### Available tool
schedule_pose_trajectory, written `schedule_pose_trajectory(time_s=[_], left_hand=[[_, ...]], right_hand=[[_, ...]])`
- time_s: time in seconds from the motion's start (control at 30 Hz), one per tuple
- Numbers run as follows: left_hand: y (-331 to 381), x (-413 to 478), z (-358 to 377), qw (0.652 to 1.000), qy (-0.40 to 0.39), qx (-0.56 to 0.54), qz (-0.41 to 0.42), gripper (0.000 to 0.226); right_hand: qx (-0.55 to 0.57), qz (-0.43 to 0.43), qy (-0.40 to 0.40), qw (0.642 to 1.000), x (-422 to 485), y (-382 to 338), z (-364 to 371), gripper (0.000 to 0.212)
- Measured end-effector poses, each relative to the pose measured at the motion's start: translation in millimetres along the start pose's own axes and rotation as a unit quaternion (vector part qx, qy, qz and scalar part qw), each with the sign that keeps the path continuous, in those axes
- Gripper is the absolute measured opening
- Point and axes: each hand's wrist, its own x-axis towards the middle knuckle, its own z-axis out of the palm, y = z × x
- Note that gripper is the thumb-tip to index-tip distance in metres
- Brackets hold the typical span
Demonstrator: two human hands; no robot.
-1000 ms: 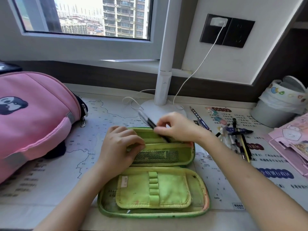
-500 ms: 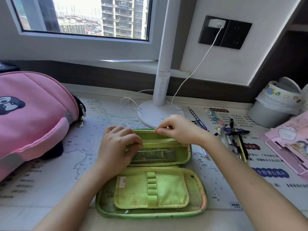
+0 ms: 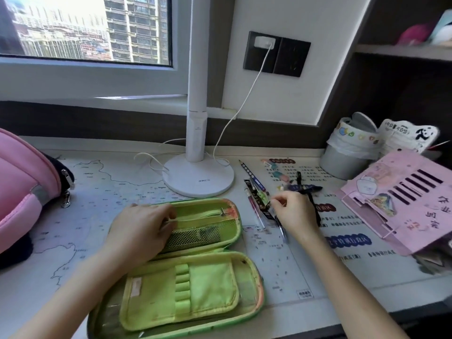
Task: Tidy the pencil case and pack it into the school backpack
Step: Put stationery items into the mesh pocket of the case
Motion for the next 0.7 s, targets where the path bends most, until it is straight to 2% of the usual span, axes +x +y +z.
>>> schedule_pose_trajectory(time_s=[0.1,0.2,0.33,0.43,0.6,0.7], left_hand=[[13,13,-8,0.999,0.013,0.010,0.029,0.007],[26,30,-15,0.999,0.028,0.008,0.038,0.011],[30,40,-19,0.998,0.055,0.012,0.031,0.007],[21,30,-17,0.998,0.048,0.031,0.029,0.008],[-3,10,-6,1.000,0.003,0.013,0.024,0.019],[-17,11,-9,0.999,-0.012,-0.006,0.040,0.004]], right_hand=[[-0.063,-0.010,0.043,0.997,11,2,13,0.024],[-0.169,-0.012,0.016,0.985,33,-5,29,0.034],[-0.220,-0.003,0.001,0.975,56,-11,37,0.019],[-0.249,-0.017,-0.017,0.968,58,-9,40,0.016],[-0.186,-0.002,-0.013,0.982,51,-6,40,0.023],[-0.093,0.042,0.022,0.994,49,-7,26,0.023]])
